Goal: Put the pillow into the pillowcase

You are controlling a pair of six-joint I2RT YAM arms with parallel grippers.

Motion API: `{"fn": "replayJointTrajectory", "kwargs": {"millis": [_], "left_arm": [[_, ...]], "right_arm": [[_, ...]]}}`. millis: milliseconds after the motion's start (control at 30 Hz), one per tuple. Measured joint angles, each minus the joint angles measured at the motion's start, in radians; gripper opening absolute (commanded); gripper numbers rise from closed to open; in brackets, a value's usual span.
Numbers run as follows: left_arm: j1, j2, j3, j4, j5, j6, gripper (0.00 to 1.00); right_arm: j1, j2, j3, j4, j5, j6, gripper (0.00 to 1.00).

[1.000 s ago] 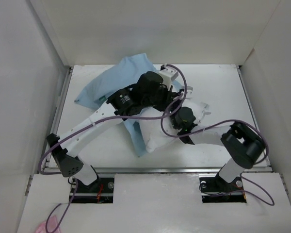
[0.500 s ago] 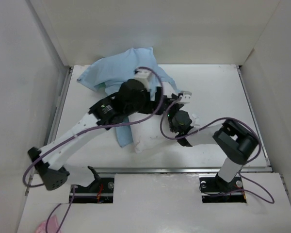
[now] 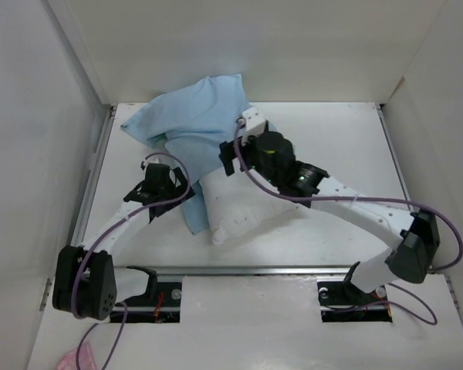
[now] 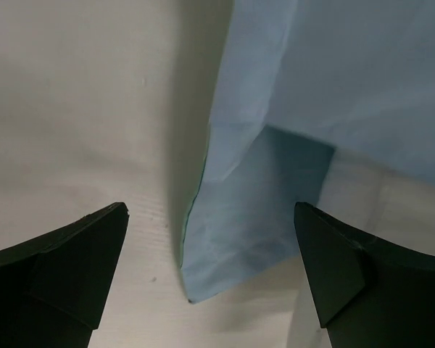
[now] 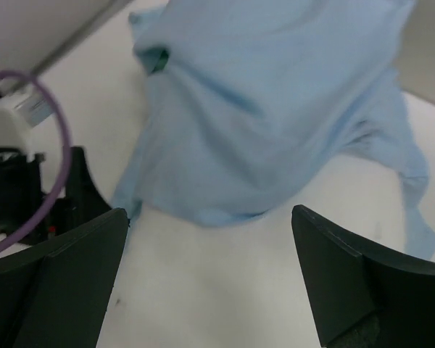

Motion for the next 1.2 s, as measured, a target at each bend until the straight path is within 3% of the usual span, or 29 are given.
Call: {"fn": "replayJointTrajectory", "kwargs": {"millis": [167, 333, 400, 433, 467, 500, 533, 633, 667, 700, 833, 967, 1067, 1200], "left_arm": [[-0.002, 0.039, -0.117, 0.093, 0.088, 0.002, 1.00], [-0.002, 0.059, -0.158, 0.233, 0.107, 0.003, 1.00], [-0.005, 0.108, -0.159, 0.288, 0.118, 0.008, 0.92], [-0.010, 0.139, -0.154, 0.306, 0.116, 0.013, 0.83], [-0.018, 0.172, -0.146, 0.320, 0.111, 0.019, 0.72], [-0.024, 0.196, -0.130, 0.337, 0.111, 0.023, 0.51], [-0.031, 0.224, -0.114, 0.356, 0.107, 0.025, 0.42], [-0.046, 0.306, -0.076, 0.372, 0.085, 0.042, 0.26], [-0.048, 0.317, -0.065, 0.372, 0.077, 0.044, 0.08], [-0.048, 0.326, -0.058, 0.371, 0.073, 0.045, 0.00], [-0.050, 0.355, -0.029, 0.361, 0.077, 0.063, 0.00], [-0.092, 0.342, 0.037, 0.335, 0.142, 0.096, 0.00], [-0.208, 0.248, 0.123, 0.267, 0.189, 0.121, 0.00], [-0.376, 0.087, 0.302, 0.132, 0.176, 0.179, 0.00]], "right_arm": [[0.087, 0.211, 0.140, -0.235, -0.064, -0.047, 1.00], [0.119, 0.360, 0.186, -0.348, -0.058, -0.073, 1.00], [0.124, 0.401, 0.219, -0.361, -0.018, -0.069, 1.00], [0.127, 0.419, 0.235, -0.362, 0.010, -0.063, 1.00], [0.133, 0.434, 0.248, -0.360, 0.041, -0.052, 1.00], [0.135, 0.447, 0.256, -0.357, 0.076, -0.041, 0.96], [0.140, 0.461, 0.262, -0.353, 0.117, -0.026, 0.88], [0.135, 0.504, 0.275, -0.341, 0.192, 0.030, 0.18], [0.126, 0.512, 0.275, -0.332, 0.200, 0.051, 0.00], [0.113, 0.514, 0.272, -0.318, 0.204, 0.078, 0.00], [0.048, 0.468, 0.216, -0.241, 0.176, 0.135, 0.00], [0.012, 0.328, 0.057, -0.080, 0.176, 0.121, 0.00], [0.006, 0.201, -0.145, 0.237, 0.184, 0.093, 0.00], [0.000, 0.184, -0.229, 0.643, 0.245, 0.016, 0.00]]}}
